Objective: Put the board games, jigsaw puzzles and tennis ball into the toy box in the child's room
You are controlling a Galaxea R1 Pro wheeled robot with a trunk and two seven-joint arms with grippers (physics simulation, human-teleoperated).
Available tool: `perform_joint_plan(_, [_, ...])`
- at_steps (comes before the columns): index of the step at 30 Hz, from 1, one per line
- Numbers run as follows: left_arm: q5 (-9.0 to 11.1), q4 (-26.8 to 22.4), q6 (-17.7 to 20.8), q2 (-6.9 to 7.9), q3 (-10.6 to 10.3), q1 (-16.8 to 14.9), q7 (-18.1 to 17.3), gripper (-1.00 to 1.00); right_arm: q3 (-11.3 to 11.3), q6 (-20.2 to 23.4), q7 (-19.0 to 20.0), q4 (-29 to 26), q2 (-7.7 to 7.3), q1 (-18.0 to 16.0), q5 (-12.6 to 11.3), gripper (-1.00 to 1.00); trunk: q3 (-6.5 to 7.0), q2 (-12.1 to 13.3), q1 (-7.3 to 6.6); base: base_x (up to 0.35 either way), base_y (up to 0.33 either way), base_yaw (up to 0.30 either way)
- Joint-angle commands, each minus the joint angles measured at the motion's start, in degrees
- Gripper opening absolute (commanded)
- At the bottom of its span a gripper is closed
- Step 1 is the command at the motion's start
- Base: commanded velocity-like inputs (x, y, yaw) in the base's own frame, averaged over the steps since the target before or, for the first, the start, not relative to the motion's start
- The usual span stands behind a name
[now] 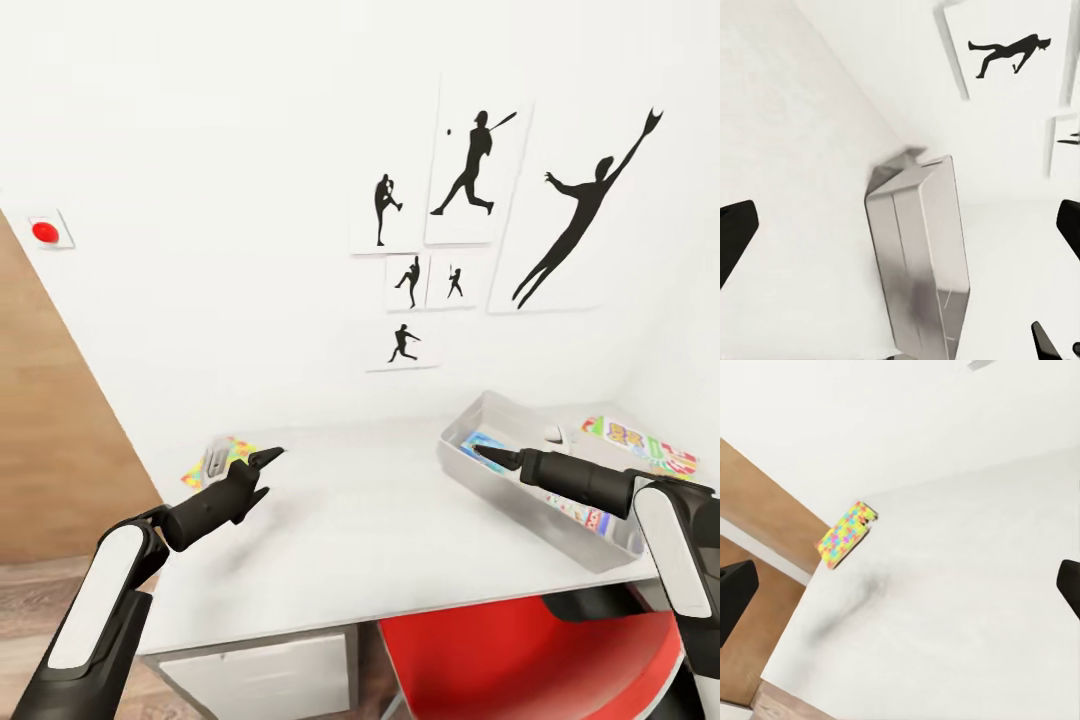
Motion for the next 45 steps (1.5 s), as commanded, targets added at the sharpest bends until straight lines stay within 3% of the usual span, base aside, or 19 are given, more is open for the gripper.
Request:
perform_joint_plan(1, [0.6, 0.0, 0.1, 0.01, 0.1, -0.1, 0.4, 1.0, -0.1, 0.3, 0.3, 0.0, 0.01, -0.1, 0.3, 1.0, -0.12, -0.1, 0.04, 0.0, 0.29, 0.021])
perform_joint_plan(22, [0.5, 0.0, 0.1, 0.14, 0.2, 0.2, -0.3, 1.0, 0.0, 0.4, -0.3, 0.0, 0.04, -0.2, 0.4, 1.0, -0.12, -0.1, 0.04, 0.011, 0.275, 0.004])
perform_joint_plan(25, [0.5, 0.1, 0.1, 0.95, 0.4, 0.3, -0.3, 1.0, 0.3, 0.4, -1.2, 0.2, 0.11, -0.2, 0.4, 1.0, -0.12, -0.1, 0.04, 0.021, 0.116, 0.0])
perform_joint_plan(28, [0.7, 0.1, 0.1, 2.95, 0.7, 0.7, -0.5, 1.0, 0.6, 0.5, -3.1, 0.4, 0.16, -0.3, 0.4, 1.0, -0.12, -0.1, 0.04, 0.009, 0.047, 0.0])
perform_joint_plan(34, [1.0, 0.1, 0.0, 4.78, 2.0, 1.4, -1.0, 1.0, 0.8, 0.5, -4.2, 0.6, 0.21, -0.4, 0.3, 1.0, -0.12, -0.1, 0.04, 0.004, 0.025, 0.0])
perform_joint_plan(45, [0.7, 0.4, 0.0, 6.08, 4.2, 2.5, -2.6, 1.0, 1.4, 0.5, -5.0, 0.8, 0.43, -0.5, 0.3, 1.0, -0.12, -0.1, 0.04, 0.06, 0.131, 0.0])
